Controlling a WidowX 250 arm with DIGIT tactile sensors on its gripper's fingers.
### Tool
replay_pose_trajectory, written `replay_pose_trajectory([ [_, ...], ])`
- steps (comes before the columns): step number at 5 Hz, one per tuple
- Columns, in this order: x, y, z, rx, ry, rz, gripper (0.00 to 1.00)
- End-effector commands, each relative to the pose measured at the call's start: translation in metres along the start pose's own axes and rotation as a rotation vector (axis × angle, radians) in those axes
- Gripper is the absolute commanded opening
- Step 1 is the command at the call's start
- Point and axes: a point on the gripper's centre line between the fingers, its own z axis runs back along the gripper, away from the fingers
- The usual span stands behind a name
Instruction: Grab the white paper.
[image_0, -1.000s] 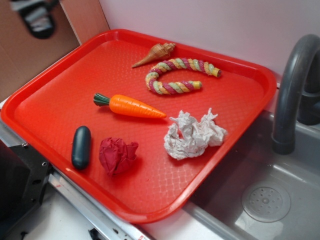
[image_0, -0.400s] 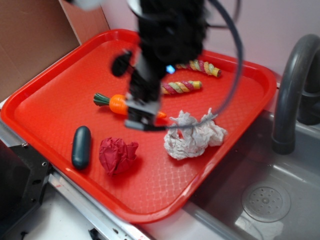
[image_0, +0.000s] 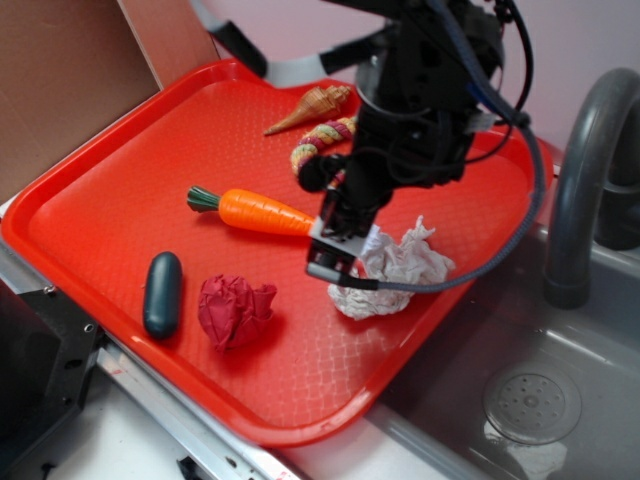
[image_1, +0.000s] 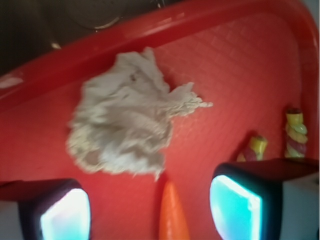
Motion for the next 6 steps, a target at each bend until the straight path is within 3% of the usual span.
replay_pose_trajectory([
  [1,0.01,-0.012,-0.018,-0.154,-0.101,-0.127,1.0],
  [2,0.012,-0.017,-0.019,-0.257,-0.165,-0.224,1.0],
  [3,0.014,-0.016,-0.026,-0.249,-0.215,-0.171,0.0],
  [6,0.017,-0.014,-0.032,-0.26,-0.319,-0.143,0.0],
])
